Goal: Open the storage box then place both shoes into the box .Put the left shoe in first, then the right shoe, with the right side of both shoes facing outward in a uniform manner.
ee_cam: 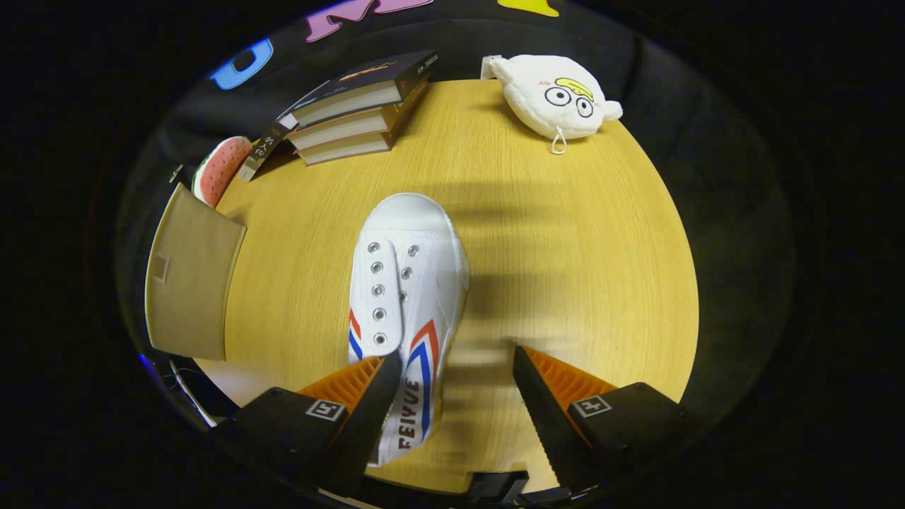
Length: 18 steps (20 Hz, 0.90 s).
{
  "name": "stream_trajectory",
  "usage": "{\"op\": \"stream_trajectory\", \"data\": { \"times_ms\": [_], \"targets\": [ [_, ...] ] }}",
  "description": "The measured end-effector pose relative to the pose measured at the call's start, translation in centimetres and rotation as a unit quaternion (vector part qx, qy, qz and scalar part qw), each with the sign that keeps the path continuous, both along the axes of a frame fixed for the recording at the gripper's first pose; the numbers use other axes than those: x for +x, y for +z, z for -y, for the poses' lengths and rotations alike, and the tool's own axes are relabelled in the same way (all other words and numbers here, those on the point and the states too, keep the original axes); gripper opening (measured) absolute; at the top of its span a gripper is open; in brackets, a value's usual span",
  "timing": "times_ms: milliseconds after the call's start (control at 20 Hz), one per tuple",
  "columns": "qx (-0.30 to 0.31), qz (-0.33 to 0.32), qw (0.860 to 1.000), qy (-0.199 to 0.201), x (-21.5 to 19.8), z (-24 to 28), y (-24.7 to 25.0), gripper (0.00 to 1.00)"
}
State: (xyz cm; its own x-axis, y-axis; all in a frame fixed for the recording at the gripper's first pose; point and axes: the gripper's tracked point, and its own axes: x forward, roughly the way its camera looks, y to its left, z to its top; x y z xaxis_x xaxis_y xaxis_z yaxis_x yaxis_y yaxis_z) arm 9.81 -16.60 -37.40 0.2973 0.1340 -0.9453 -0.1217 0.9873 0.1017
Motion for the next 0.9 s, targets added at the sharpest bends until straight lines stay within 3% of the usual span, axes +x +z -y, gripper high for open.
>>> {"op": "stream_trajectory", "data": {
  "times_ms": [150,250,350,500,550,600,700,900],
  "targets": [
    [-0.001,0.01,1.0,0.028,0.4,-1.1,-0.2,0.96],
    [0.027,-0.004,0.999,0.02,0.0,-2.3,-0.2,0.82],
    [0.036,-0.011,0.999,0.013,0.0,-2.0,-0.3,0.49],
    [0.059,-0.017,0.998,-0.011,0.1,-1.8,-0.1,0.36],
    [0.07,-0.015,0.997,-0.028,0.2,-1.7,-0.3,0.29],
    [0.079,-0.014,0.996,-0.038,0.0,-1.6,0.0,0.16],
    [0.089,-0.011,0.995,-0.047,0.0,-1.5,0.1,0.09],
    [0.117,-0.006,0.99,-0.075,-0.5,-2.9,1.9,0.05]
  ]
}}
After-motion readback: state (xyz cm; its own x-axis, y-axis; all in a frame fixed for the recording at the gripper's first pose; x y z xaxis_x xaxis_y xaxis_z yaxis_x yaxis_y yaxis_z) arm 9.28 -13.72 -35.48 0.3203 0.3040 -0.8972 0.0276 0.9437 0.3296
